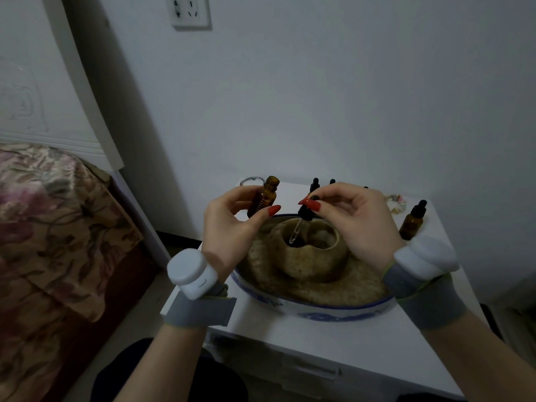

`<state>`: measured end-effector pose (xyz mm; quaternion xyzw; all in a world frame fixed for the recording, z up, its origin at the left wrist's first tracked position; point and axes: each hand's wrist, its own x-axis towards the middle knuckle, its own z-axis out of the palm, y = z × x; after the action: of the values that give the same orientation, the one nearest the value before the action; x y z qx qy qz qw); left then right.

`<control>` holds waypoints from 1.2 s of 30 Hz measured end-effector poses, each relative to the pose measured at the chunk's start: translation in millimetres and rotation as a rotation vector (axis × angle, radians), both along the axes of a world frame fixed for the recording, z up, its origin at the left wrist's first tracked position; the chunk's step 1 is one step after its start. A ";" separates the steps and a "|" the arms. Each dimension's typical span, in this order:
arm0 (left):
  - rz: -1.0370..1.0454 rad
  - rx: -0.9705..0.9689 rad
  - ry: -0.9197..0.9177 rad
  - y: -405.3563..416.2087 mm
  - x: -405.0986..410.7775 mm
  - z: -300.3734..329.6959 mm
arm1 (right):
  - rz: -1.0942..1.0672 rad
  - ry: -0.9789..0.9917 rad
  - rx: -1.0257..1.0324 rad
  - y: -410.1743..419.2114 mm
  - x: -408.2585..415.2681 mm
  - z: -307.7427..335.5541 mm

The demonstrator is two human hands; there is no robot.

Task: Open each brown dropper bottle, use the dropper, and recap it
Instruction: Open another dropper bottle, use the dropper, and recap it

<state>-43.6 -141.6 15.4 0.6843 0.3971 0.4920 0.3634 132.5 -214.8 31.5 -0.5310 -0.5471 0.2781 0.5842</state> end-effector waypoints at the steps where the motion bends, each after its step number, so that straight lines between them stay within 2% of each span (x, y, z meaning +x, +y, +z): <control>1: 0.003 0.001 0.002 0.1 0.1 0.1 | 0.000 0.004 0.004 0.5 -0.3 0.1; 36: 0.057 0.014 -0.026 4.0 -1.4 -2.0 | 0.017 0.014 0.050 17.9 -9.3 -2.9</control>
<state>-45.0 -137.6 13.4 0.6687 0.4085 0.5137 0.3495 123.2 -196.9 28.6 -0.5097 -0.5543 0.2729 0.5988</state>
